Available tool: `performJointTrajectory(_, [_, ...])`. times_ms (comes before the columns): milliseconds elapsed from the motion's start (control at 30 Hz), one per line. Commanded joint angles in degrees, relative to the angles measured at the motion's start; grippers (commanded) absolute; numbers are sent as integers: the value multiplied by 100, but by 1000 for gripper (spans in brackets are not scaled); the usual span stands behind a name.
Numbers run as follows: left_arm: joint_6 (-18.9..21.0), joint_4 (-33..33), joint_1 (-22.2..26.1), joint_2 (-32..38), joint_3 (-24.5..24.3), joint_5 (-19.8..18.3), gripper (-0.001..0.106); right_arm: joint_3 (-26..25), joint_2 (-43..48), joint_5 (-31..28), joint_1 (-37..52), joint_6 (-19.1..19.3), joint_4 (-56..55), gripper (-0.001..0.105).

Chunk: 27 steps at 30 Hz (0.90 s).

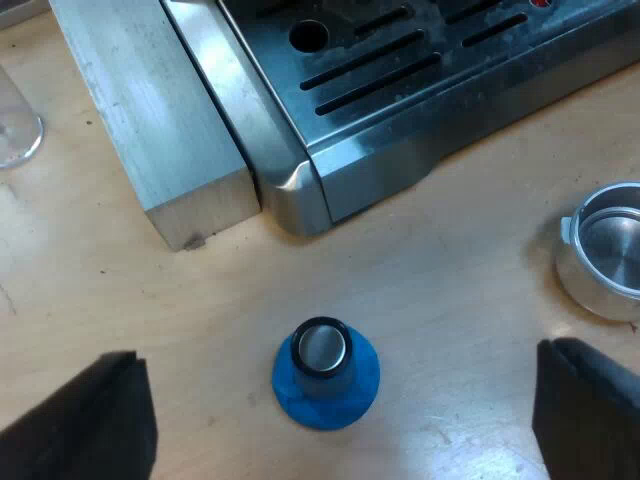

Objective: Grind coffee beans and then tamp

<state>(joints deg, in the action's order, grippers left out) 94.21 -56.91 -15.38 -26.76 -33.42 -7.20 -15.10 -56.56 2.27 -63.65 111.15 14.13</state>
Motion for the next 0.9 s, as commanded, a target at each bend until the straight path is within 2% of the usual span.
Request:
performJointTrajectory(33, [-2, 38, -6, -99, -5, 60, 78, -11, -256, 57, -2, 56, 394, 72])
performJointTrajectory(133, [-2, 38, -6, -238, -5, 60, 78, -11, -482, 57, -2, 9, 794, 72])
performJointTrajectory(233, [22, 134, -6, -595, -5, 121, 78, -11, -783, 57, -2, -335, 1214, 72])
performJointTrajectory(433, [22, 384, -6, -1110, -5, 244, 78, -11, -904, 57, -2, -348, 1483, 72])
performJointTrajectory(733, [22, 638, -6, -2323, -5, 276, 78, -11, -902, 57, -2, -348, 1568, 72])
performJointTrajectory(900, [22, 763, -6, -2641, -5, 276, 78, -11, -902, 57, -2, -348, 1568, 72])
